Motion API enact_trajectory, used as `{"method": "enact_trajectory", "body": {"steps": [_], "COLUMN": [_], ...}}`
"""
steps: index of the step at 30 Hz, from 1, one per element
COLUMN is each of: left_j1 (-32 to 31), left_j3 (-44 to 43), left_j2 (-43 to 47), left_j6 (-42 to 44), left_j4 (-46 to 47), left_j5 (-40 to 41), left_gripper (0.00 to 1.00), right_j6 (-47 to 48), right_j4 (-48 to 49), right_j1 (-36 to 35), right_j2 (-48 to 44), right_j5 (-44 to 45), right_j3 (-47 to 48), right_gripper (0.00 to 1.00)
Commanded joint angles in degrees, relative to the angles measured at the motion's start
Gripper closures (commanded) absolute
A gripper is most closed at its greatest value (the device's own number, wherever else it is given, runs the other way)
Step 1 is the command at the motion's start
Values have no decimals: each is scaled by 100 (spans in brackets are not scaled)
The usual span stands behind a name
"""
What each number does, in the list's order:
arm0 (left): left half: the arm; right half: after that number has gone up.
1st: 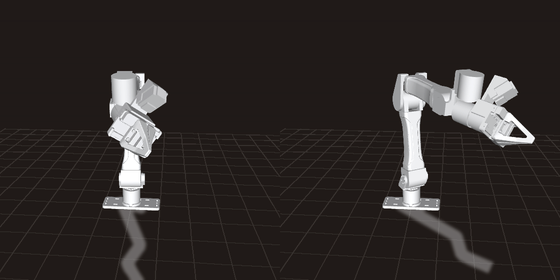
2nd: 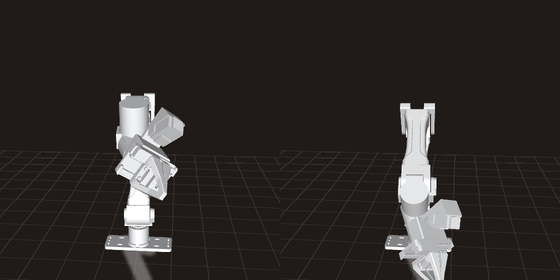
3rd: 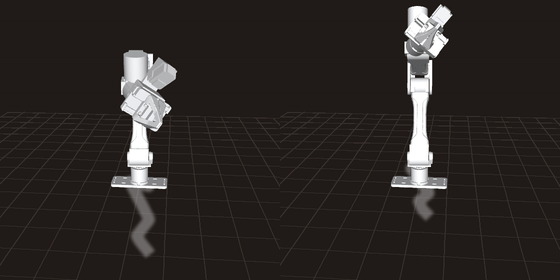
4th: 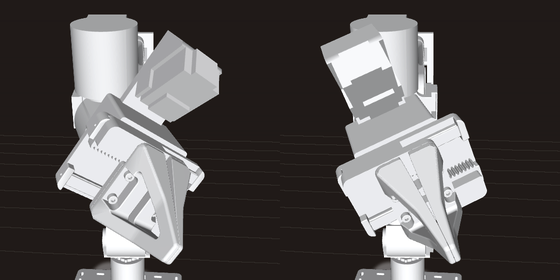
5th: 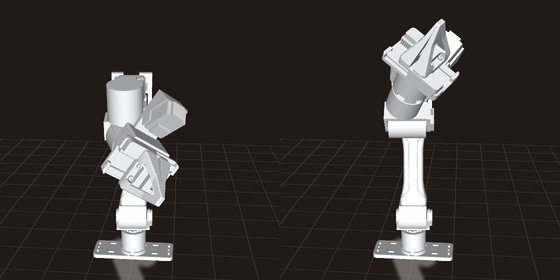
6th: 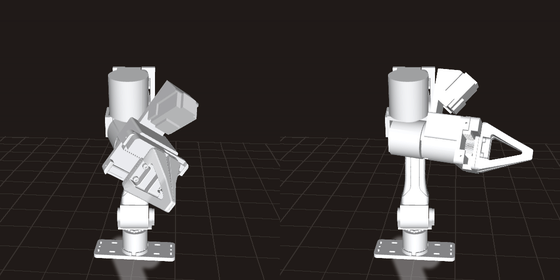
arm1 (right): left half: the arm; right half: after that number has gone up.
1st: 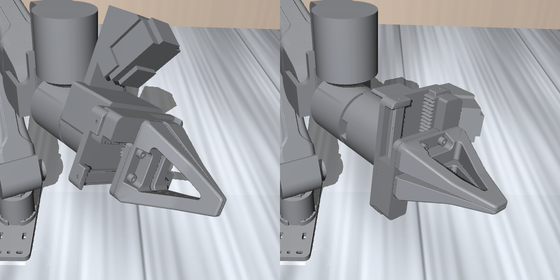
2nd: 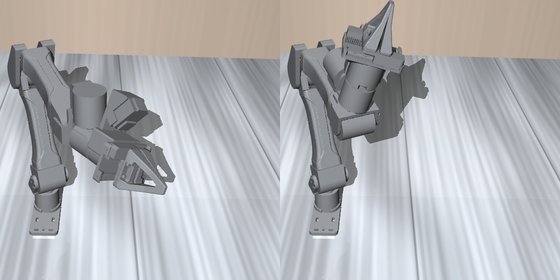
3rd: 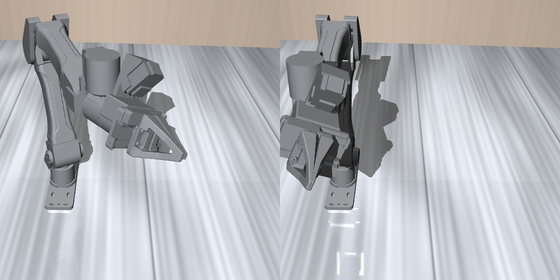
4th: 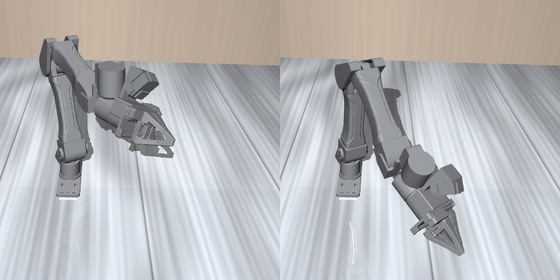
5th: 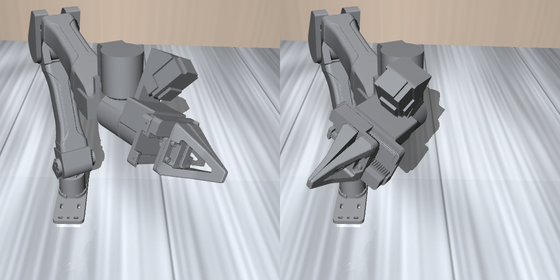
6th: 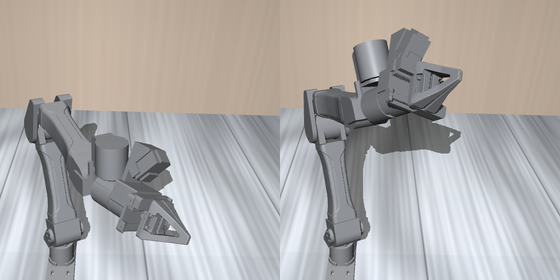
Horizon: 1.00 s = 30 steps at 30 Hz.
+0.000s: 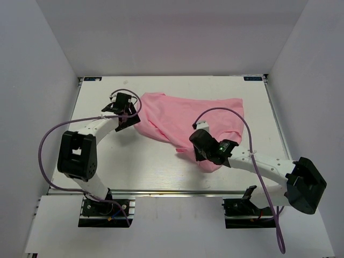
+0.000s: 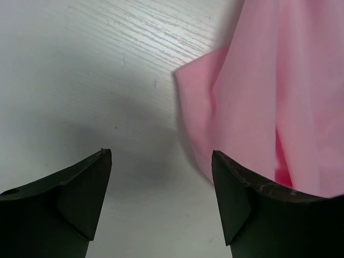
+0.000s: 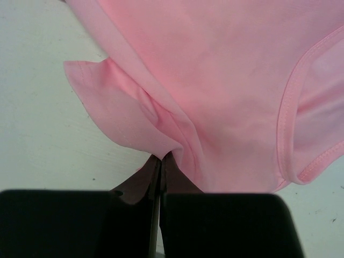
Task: Fold and stack the t-shirts
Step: Flatten out the tshirt
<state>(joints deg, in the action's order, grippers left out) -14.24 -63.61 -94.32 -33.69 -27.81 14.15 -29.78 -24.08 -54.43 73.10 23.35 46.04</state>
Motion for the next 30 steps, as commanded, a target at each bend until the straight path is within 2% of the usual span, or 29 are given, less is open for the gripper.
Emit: {"method": "enact_trajectory", "body": {"steps": [1,4,13,15,17,19,20,21,25,30], "left_j1": [70,70,70,70,70,70,10,9,9,9], "left_j3": [-160,-160,-213,-213,-152,50,51,121,121,173], "left_j2": [-147,-358,-1017,-1070,-1071,-1071,-1071,-1071,-712,966], "left_j6": [-120,-182,-182,-182,-182,-121,-120,-120,177,434], "left_j4": [249,364,971,1103,1234,1515,1603,1751,1806,1858], "left_j5": [-175,-176,-352,-404,-527,-711,-764,-974,-1292,-1091], "left_gripper": [16,20,22,25,35,67,87,100,100,100], "right_j6": [86,148,157,104,104,86,113,148,192,210], "right_j4": [-10,-27,-27,-18,-27,-27,-27,-36,-343,-1002], "right_j1": [99,152,319,311,337,363,372,372,433,574], "right_j2": [-147,-121,-147,-173,-217,-244,-261,-366,-630,-981], "right_j5": [-50,-85,-349,-367,-358,-367,-384,-376,0,959], "right_j3": [54,63,54,36,-7,-25,-25,1,255,1063], "right_gripper": [100,100,100,100,100,100,100,100,100,100]}}
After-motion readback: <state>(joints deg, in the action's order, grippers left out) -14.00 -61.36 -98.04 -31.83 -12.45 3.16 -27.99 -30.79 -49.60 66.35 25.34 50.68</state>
